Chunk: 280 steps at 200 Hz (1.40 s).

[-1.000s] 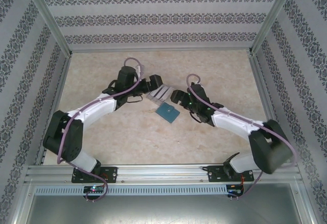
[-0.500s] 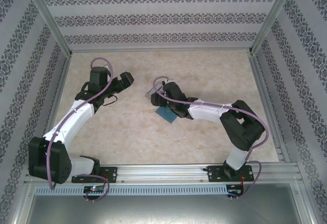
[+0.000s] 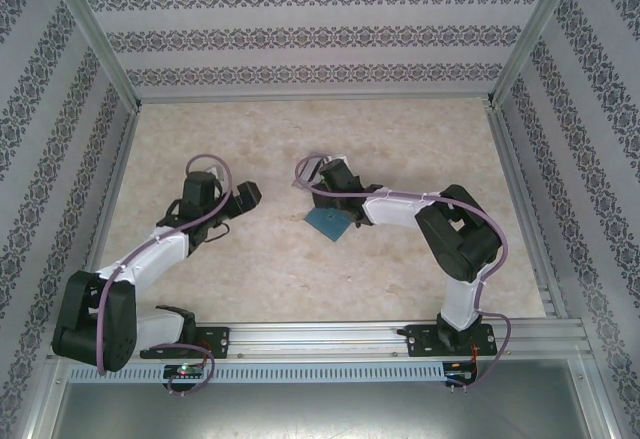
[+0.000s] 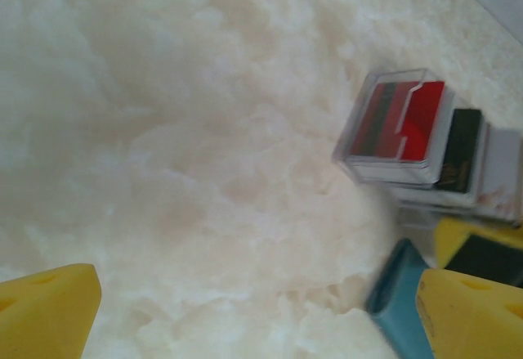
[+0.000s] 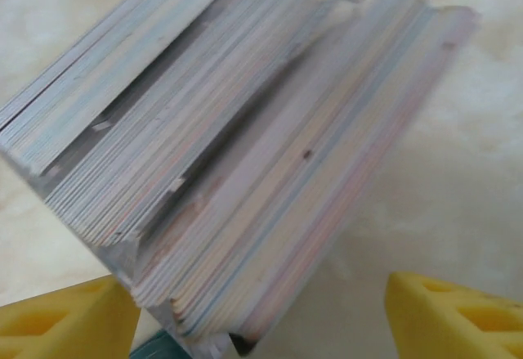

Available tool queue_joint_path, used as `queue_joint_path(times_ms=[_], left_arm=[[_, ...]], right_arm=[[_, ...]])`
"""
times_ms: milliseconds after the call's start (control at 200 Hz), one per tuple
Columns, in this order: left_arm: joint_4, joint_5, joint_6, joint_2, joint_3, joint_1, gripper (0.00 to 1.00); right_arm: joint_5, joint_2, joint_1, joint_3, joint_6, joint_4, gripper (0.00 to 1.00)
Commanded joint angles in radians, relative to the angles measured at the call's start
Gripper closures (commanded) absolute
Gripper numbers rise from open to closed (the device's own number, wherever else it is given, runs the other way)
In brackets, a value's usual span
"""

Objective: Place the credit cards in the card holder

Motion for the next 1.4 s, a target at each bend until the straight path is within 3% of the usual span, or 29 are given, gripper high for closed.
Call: queue_joint_path(times_ms=[0, 55, 265, 460, 590, 719, 949, 1009, 1224, 1394], left_arm=[[0.271, -0.046, 0.026, -0.006, -0.063, -0.030, 0.01], [0.280, -0.038, 0.034, -0.005, -0.066, -0.038, 0.00], [0.303, -0.117, 0.103, -0.020, -0.111, -0.099, 0.01], [0.306, -0.111, 0.108, 0.061, -0.084, -0.100, 0.00], [0.302, -0.143, 0.099, 0.118, -0.076, -0.101, 0.00], [0.285, -0.120, 0.110, 0.155, -0.047, -0.100, 0.01], [0.287, -0.106, 0.107, 0.175, -0.040, -0.102, 0.00], [0.271, -0.114, 0.106, 0.191, -0.026, -0.100, 0.01], [0.259, -0.080, 0.116, 0.226, 0.000, -0.102, 0.01], [0.243, -0.014, 0.114, 0.293, 0.044, -0.102, 0.01]], right_arm=[[0.145, -0.017, -0.058, 0.062, 0.004, -0.068, 0.17], [0.195, -0.021, -0.100, 0.080, 0.032, -0.115, 0.14], [0.083, -0.097, -0.230, 0.061, 0.185, -0.154, 0.13], [-0.069, -0.182, -0.160, 0.053, 0.372, -0.113, 0.13], [0.006, -0.126, -0.073, 0.146, 0.537, -0.207, 0.12], [-0.007, -0.089, -0.071, 0.147, 0.752, -0.218, 0.21], [-0.088, 0.006, -0.074, 0.182, 0.910, -0.178, 0.36], [-0.108, 0.029, -0.083, 0.194, 0.916, -0.161, 0.42], [-0.128, 0.112, -0.099, 0.267, 0.894, -0.161, 0.51], [-0.063, 0.130, -0.107, 0.272, 0.879, -0.206, 0.55]])
